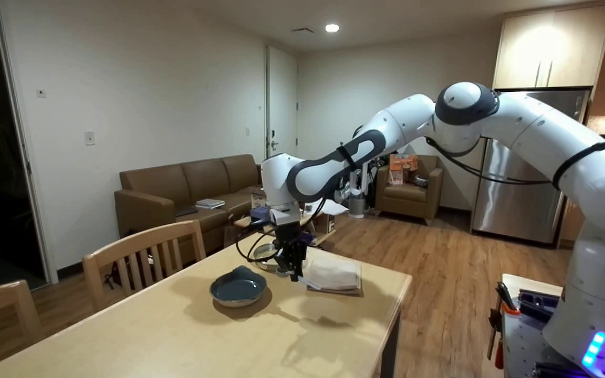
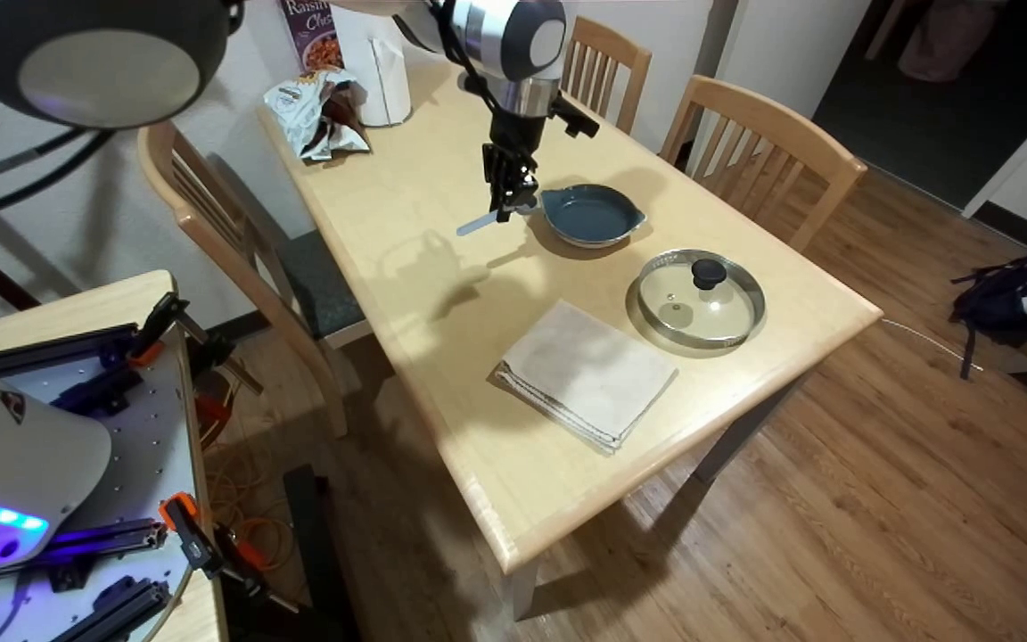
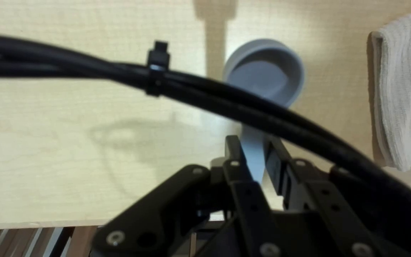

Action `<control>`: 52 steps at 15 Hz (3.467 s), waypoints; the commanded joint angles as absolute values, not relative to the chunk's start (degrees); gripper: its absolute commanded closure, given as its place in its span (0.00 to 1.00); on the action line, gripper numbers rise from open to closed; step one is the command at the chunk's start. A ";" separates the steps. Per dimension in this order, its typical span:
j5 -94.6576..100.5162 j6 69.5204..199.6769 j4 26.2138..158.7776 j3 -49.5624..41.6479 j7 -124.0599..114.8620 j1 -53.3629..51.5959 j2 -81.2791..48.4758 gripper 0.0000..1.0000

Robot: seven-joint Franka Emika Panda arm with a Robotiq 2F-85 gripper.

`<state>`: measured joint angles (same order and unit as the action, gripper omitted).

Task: Place the spoon on the blue dish

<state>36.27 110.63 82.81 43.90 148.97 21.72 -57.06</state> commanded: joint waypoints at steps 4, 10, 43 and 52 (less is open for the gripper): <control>36.68 112.26 83.97 43.90 148.56 22.28 -56.62 0.94; 52.84 108.66 74.69 52.02 148.95 23.20 -66.84 0.95; 71.92 91.76 69.32 77.33 148.85 30.81 -84.87 0.95; 72.14 91.01 68.61 75.46 148.85 30.13 -84.44 0.95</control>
